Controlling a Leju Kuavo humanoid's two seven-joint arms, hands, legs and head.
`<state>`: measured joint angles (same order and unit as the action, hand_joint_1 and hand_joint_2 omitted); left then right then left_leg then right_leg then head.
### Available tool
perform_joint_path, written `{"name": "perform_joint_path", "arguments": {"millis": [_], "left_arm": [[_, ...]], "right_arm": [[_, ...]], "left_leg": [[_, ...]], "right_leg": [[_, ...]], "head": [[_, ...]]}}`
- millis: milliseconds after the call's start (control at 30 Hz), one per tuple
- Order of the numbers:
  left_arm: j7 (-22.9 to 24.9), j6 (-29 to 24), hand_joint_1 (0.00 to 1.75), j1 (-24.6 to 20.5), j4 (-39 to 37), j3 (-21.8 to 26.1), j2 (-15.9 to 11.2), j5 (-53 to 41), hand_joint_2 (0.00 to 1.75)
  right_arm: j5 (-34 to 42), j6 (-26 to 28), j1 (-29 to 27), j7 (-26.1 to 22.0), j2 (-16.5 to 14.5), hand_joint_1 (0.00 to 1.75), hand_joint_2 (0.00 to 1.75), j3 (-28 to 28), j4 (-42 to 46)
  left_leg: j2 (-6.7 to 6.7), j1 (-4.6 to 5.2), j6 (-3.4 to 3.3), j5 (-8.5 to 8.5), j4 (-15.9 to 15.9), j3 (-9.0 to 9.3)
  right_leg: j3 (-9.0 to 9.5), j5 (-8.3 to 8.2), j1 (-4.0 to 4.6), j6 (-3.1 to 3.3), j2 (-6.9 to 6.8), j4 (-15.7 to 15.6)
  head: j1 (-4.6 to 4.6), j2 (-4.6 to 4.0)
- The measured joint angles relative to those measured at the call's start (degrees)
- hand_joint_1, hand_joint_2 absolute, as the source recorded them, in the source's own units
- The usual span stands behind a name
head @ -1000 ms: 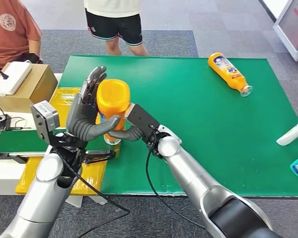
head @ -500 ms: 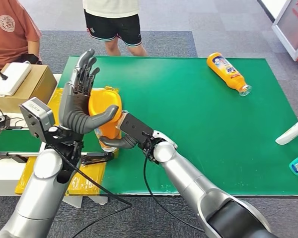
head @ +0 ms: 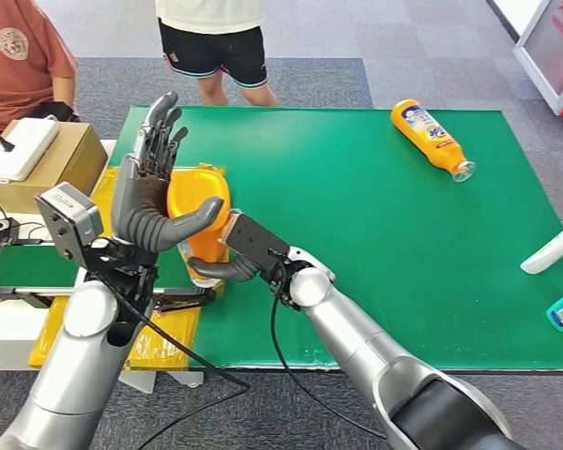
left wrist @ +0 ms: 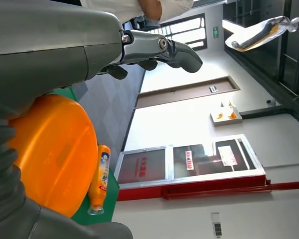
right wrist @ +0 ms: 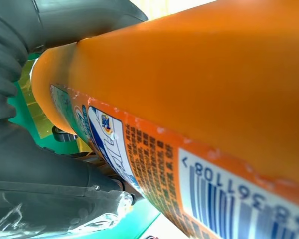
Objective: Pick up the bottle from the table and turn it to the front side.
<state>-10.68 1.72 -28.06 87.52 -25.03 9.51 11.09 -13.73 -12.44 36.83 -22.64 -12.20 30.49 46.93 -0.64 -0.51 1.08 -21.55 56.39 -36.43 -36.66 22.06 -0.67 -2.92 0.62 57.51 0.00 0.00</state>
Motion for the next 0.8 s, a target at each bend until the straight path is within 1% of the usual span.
{"name": "perform_joint_path", "arguments": {"millis": [233, 467, 800], "left_arm": [[0.3, 0.4, 0.0, 0.0, 0.0, 0.3, 0.0, 1.3, 1.75], [0.5, 0.4, 0.0, 0.4, -0.1, 0.5, 0.0, 1.8, 1.75], [0.7, 0.6, 0.0, 0.4, -0.2, 0.8, 0.0, 2.4, 1.75]], "right_arm": [[0.6, 0.6, -0.2, 0.3, 0.0, 1.75, 1.75, -0.1, 0.4], [0.8, 1.0, -1.2, 1.7, 0.0, 1.75, 1.75, -0.5, 2.5], [0.6, 1.3, -1.8, 1.9, 0.0, 1.75, 1.75, -0.7, 3.5]], "left_leg": [[0.0, 0.0, 0.0, 0.0, 0.0, 0.0], [0.0, 0.0, 0.0, 0.0, 0.0, -0.01], [0.0, 0.0, 0.0, 0.0, 0.0, -0.01]], "right_leg": [[0.0, 0.0, 0.0, 0.0, 0.0, 0.0], [-0.01, 0.0, 0.0, 0.0, 0.0, 0.0], [-0.01, 0.0, 0.0, 0.0, 0.0, 0.0]], "head": [[0.0, 0.0], [0.0, 0.0], [0.0, 0.0]]}}
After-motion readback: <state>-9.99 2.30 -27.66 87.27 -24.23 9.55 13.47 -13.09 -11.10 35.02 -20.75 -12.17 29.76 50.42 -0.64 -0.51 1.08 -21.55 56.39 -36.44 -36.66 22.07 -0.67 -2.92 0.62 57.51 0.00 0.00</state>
